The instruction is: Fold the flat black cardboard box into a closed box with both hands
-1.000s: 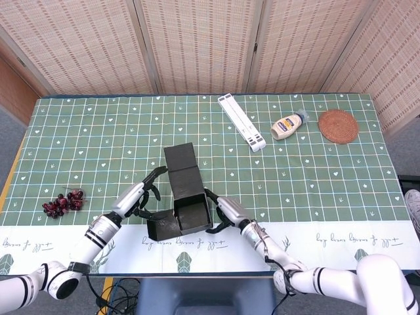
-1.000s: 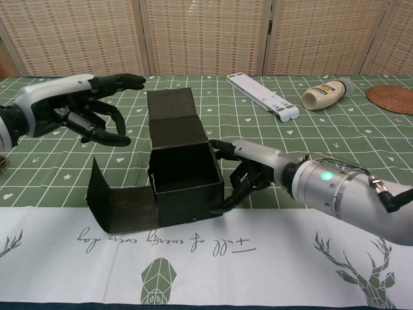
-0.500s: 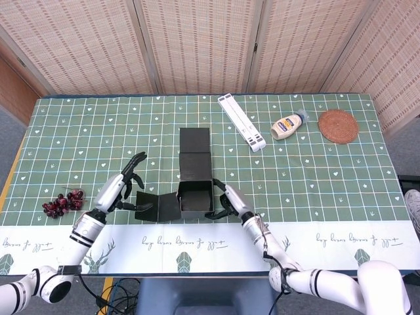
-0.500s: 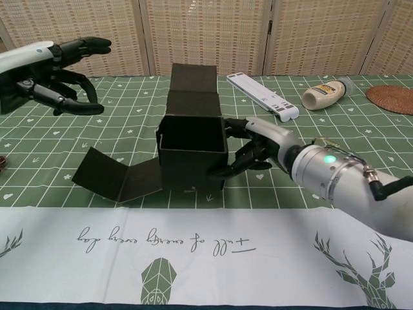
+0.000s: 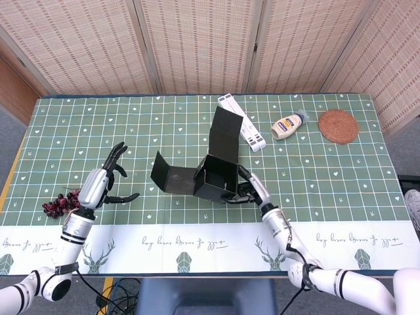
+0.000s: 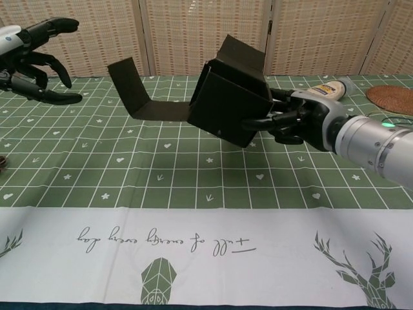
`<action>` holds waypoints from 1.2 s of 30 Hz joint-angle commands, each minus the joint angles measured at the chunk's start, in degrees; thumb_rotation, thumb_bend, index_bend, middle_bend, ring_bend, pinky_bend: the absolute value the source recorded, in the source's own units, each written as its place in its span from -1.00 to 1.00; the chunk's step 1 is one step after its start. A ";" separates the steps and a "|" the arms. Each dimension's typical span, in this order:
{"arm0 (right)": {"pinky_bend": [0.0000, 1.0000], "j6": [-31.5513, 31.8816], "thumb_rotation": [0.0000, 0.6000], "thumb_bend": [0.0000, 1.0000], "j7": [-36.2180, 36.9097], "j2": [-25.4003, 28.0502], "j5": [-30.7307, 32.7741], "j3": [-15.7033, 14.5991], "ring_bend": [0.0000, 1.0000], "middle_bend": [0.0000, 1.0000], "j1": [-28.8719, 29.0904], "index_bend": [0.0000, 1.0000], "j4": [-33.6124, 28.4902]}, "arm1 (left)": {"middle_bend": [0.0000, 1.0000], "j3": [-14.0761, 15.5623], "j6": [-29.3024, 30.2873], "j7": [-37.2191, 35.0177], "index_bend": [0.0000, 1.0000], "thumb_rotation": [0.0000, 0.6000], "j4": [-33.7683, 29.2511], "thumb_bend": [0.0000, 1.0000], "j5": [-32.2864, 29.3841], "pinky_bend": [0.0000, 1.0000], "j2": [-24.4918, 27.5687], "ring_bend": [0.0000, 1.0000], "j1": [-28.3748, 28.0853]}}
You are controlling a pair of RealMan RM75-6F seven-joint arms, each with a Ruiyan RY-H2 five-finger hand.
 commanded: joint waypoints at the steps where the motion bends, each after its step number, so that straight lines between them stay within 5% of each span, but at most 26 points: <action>1: 1.00 -1.55 1.00 -0.69 8.60 2.55 -3.32 0.72 0.73 0.00 -2.76 -0.27 -2.42 | -1.00 -0.08 1.63 4.04 -1.00 1.00 4.91 -0.81 0.63 0.56 -3.56 -0.09 -0.16; 14: 1.00 -1.47 1.00 -0.69 17.75 1.78 -10.07 -1.77 0.73 0.00 -3.00 -0.27 -1.14 | -1.00 -0.74 7.47 7.37 -1.00 1.00 14.80 -0.81 7.38 0.56 -12.44 -0.09 -4.62; 36: 1.00 -0.63 1.00 -0.69 11.08 -0.59 -10.02 -4.42 0.73 0.00 -0.14 -0.27 -1.06 | -1.00 0.33 7.37 8.04 -1.00 1.00 8.34 -0.81 11.68 0.55 -11.65 -0.10 -9.26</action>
